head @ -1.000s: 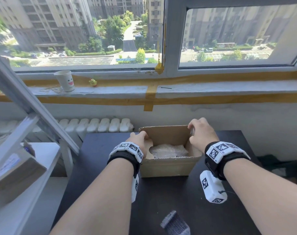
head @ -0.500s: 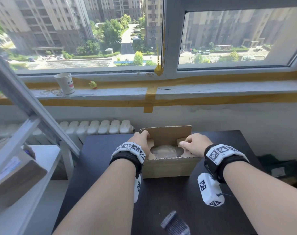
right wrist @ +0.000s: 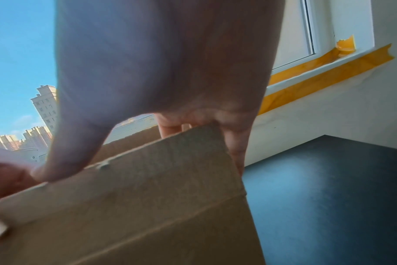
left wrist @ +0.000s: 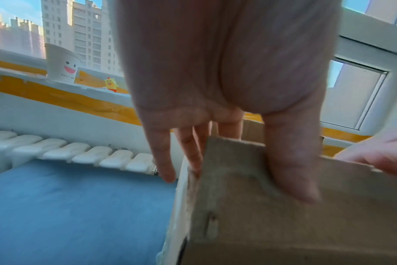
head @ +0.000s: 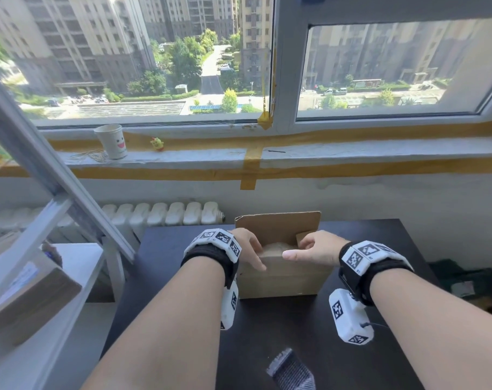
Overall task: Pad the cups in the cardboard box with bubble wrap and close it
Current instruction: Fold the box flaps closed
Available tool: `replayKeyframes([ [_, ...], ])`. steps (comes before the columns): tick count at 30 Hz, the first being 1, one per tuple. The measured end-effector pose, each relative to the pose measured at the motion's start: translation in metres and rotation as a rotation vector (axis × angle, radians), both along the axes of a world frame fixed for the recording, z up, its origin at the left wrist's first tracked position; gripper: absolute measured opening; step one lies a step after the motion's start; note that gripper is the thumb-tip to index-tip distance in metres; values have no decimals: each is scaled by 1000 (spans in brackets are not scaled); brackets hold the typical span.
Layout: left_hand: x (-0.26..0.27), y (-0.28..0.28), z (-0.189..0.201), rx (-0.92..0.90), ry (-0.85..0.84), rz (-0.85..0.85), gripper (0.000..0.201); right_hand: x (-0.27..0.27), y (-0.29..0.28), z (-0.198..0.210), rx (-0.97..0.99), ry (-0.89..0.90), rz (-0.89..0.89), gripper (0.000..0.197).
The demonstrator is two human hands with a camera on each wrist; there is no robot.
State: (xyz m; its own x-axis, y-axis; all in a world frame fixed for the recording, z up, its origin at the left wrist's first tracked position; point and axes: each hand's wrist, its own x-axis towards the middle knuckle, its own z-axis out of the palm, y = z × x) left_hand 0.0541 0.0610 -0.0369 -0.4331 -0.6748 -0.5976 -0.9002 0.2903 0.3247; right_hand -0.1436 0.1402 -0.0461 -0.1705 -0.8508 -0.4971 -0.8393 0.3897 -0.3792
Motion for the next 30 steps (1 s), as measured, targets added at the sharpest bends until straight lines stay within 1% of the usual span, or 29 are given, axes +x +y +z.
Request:
replayKeyframes([
  [2,2,-2,-6,-48,95,82,53,0,0,-1,-12,9,-8,90],
  [4,3,-4,-8,-79,128,132,47,-1,2,-3,-50,45,-23,81],
  [7,1,-6,-10,-123,108,164,40,-2,4,-9,-116,104,-40,62],
  [10,1,-6,-15,-173,68,220,31,-2,4,-15,-123,118,-64,54],
  [11,2,-5,-17,-184,57,249,33,-2,4,-17,-131,117,-75,53],
  [12,3,-4,-19,-194,43,279,39,-1,3,-17,-142,125,-81,52],
  [15,5,-4,-22,-182,-2,367,66,0,2,-18,-175,201,-58,54],
  [17,4,-4,-21,-177,-11,415,81,-1,1,-17,-182,253,-58,63],
  [18,4,-5,-21,-185,-9,420,89,-1,1,-17,-183,268,-76,71],
  [19,3,-6,-20,-194,2,408,97,-3,0,-16,-191,276,-98,82],
  [21,1,-6,-20,-211,35,321,113,-5,1,-15,-207,283,-121,114],
  [22,0,-6,-20,-230,43,249,115,-5,2,-14,-210,291,-113,126],
  [23,0,-7,-21,-257,44,177,111,-5,2,-13,-213,300,-93,132],
  [24,0,-8,-21,-284,46,126,102,-4,2,-12,-211,306,-71,131],
  [25,1,-9,-21,-306,50,98,91,-4,1,-12,-209,300,-51,126],
  [26,2,-10,-20,-318,49,87,80,-5,0,-12,-207,284,-33,117],
  [27,3,-11,-20,-318,39,83,74,-6,-1,-12,-199,266,-17,105],
  [29,6,-11,-20,-281,18,84,75,-7,0,-13,-147,236,8,87],
  [30,6,-11,-20,-253,14,88,77,-7,1,-15,-113,216,9,83],
])
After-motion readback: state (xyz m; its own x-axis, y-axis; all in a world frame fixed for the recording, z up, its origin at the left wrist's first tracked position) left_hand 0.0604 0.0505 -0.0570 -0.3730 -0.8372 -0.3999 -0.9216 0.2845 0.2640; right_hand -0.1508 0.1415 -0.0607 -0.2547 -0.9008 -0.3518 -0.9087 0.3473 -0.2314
